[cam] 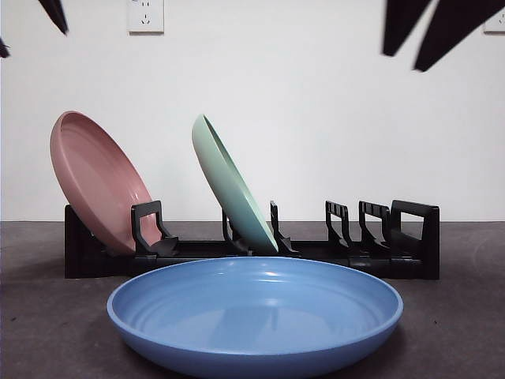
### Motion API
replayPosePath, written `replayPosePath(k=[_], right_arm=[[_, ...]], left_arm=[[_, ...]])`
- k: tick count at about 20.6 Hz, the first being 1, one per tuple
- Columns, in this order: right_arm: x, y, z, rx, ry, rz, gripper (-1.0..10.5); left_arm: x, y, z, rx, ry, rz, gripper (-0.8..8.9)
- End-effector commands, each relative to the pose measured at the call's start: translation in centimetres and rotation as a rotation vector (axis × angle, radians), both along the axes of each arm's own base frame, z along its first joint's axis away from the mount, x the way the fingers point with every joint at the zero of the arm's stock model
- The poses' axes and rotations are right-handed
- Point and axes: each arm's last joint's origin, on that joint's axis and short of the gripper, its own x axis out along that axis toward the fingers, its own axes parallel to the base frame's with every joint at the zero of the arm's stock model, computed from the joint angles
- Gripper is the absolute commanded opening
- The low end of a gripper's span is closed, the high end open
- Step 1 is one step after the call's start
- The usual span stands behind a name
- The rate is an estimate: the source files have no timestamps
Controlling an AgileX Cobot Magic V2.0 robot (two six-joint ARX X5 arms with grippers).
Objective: Place the plate
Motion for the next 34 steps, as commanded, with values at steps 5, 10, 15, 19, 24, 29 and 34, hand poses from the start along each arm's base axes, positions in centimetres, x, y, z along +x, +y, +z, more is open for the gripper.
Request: replayPosePath(k=[5,10,15,19,24,29,34], right_arm=[[-0.2,-1.9,1.5,0.046,-0.047,-0.078,1.8],[-0.3,-2.0,1.5,0.046,-0.051,-0.077,1.8],[-0.3,-2.0,1.5,0.044,-0.048,-0.077,1.8],[-0.3,-2.0,1.5,0.041,-0.046,-0.077,1.8],[-0.4,-2.1,1.5,0.029,-0.045,-0.076,1.8],[-0.4,-2.1,1.5,0.029,-0.046,-0.074,1.8],[-0.4,-2.1,1.5,0.030,-0.047,-0.073,1.8]], left_arm=[[6.6,-2.9,-1.1,0.229,0.046,0.066,3.44],[9.4,-3.7,-3.6,0.330,0.106,0.108,3.05],[9.7,-3.7,-3.6,0.334,0.082,0.119,0.12],[9.7,-3.9,-2.6,0.334,0.059,0.107,0.10],[8.4,-3.3,1.7,0.421,0.033,0.131,0.10],[5.4,-2.1,5.1,0.465,0.034,0.151,0.10],[2.2,-1.6,6.2,0.480,0.069,0.124,0.10]])
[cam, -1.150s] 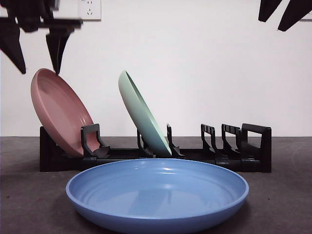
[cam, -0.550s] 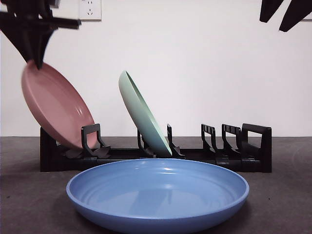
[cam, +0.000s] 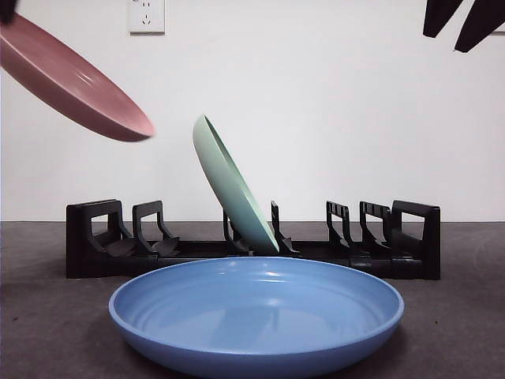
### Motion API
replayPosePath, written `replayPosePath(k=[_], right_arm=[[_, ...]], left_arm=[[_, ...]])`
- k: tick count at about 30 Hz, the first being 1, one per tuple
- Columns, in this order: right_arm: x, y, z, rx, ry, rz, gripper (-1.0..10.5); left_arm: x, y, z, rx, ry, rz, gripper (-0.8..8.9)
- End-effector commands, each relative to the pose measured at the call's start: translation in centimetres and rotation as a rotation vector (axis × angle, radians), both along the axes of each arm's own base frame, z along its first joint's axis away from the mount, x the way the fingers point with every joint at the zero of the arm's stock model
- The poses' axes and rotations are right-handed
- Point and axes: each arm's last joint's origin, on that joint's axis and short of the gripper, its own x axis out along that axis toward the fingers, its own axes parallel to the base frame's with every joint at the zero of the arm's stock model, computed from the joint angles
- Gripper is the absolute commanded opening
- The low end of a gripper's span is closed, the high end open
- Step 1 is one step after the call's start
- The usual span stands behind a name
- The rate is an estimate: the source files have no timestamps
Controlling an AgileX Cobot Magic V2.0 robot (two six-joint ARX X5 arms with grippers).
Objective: Place the plate
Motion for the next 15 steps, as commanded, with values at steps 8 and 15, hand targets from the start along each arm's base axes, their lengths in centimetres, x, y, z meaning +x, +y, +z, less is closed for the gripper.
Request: replayPosePath(k=[8,15], right_arm=[[0.0,0.2,0.5,0.010,-0.018,0.006,1.8],[0.0,0.2,0.5,0.010,-0.018,0.006,1.8]], left_arm=[[-5.1,-0.7,0.5,-0.067,-0.013,-0.090,0.10],[-7.4,-2.3,-3.7,-0.215,0.024,-0.196,0.10]])
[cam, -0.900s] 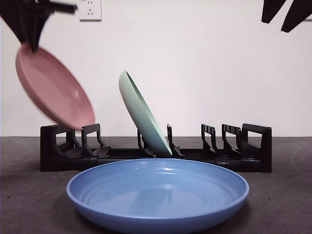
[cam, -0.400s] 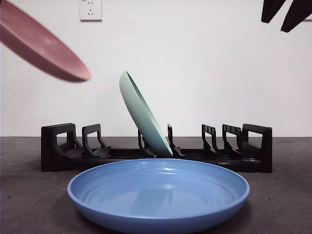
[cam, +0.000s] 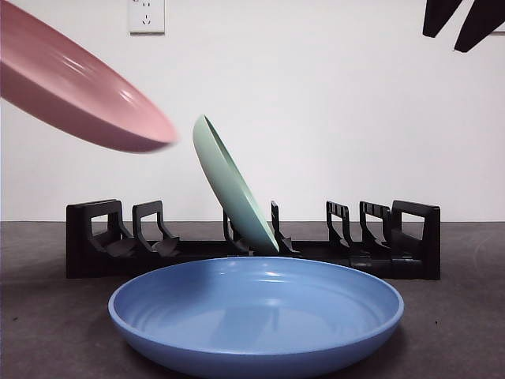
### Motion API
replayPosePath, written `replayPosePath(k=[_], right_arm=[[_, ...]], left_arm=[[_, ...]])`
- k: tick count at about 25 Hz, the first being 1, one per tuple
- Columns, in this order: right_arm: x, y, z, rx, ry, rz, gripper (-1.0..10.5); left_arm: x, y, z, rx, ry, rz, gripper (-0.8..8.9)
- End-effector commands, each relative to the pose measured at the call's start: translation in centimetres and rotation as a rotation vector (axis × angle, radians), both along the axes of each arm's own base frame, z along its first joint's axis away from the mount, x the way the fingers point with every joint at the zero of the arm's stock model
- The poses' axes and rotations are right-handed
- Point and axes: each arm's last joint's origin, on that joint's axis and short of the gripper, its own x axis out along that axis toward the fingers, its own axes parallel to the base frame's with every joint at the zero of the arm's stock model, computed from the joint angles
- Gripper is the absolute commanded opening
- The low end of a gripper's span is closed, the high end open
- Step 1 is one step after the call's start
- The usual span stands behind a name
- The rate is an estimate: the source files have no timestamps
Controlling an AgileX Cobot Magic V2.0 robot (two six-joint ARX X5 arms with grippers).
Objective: Place the plate
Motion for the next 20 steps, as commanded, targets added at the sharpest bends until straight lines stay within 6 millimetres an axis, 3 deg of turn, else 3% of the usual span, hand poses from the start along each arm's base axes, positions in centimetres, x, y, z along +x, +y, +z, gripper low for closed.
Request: replayPosePath(k=[1,12,20], right_arm=[[0.0,0.2,0.5,0.010,-0.018,0.006,1.8],[0.0,0.2,0.5,0.011,-0.019,0.006,1.8],[0.2,0.3,0.7,0.029,-0.043,0.006,1.8]], left_arm=[[-0.4,-0.9,-1.5,-0.129,0.002,-0.028,0.10],[-0.6,-4.3,-12.6,-0.418,0.196,-0.109,0.10],[0.1,-5.1,-16.0,-0.466,0.205,-0.080,0.10]])
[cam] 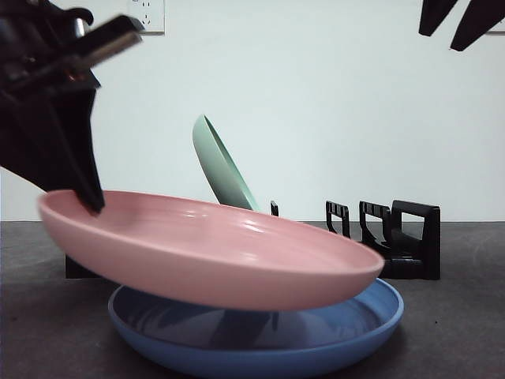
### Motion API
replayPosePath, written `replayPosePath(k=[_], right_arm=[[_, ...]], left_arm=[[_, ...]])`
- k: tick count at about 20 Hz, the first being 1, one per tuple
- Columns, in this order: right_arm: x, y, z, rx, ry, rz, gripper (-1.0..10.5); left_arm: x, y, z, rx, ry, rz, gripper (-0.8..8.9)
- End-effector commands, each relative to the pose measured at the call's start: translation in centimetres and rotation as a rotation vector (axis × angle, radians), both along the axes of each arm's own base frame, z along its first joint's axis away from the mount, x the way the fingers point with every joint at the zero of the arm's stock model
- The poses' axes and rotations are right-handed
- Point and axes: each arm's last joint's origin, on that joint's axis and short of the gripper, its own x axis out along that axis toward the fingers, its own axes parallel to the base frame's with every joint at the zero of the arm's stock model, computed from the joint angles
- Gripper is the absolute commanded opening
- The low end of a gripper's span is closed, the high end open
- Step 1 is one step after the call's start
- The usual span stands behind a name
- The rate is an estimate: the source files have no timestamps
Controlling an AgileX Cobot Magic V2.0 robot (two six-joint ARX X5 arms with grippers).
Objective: Place the plate
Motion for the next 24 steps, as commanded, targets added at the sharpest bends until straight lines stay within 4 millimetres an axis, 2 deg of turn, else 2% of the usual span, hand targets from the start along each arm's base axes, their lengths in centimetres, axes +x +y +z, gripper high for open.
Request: replayPosePath(k=[1,7,14,17,18,21,24], right_arm=[[0.1,0.3,0.7,0.023,-0.034,0.006,1.8],[0.2,0.3,0.7,0.030,-0.043,0.006,1.8],[0.2,0.3,0.7,0.030,-0.043,0.006,1.8],[0.2,0.3,0.7,0.030,-0.043,0.006,1.8],[0.2,0.3,0.7,0.030,-0.044,0.005,1.8],[0.2,0.3,0.7,0.030,-0.043,0.005,1.8],[0.2,0.3,0.7,0.030,-0.043,0.006,1.8]], left_arm=[[0.8,-0.8,-0.5,-0.021,0.004,0.010,0.10],[2.3,-2.0,-2.5,-0.004,0.036,0.018,0.10],[2.8,-2.5,-3.5,0.005,0.047,0.014,0.21],[2.8,-2.5,-3.4,0.003,0.053,0.023,2.09],[2.8,-2.4,-3.4,0.003,0.055,0.022,2.41],[2.4,-2.1,-2.1,0.016,0.077,0.019,2.52],[2.0,-1.4,1.5,-0.001,0.005,-0.016,2.53]])
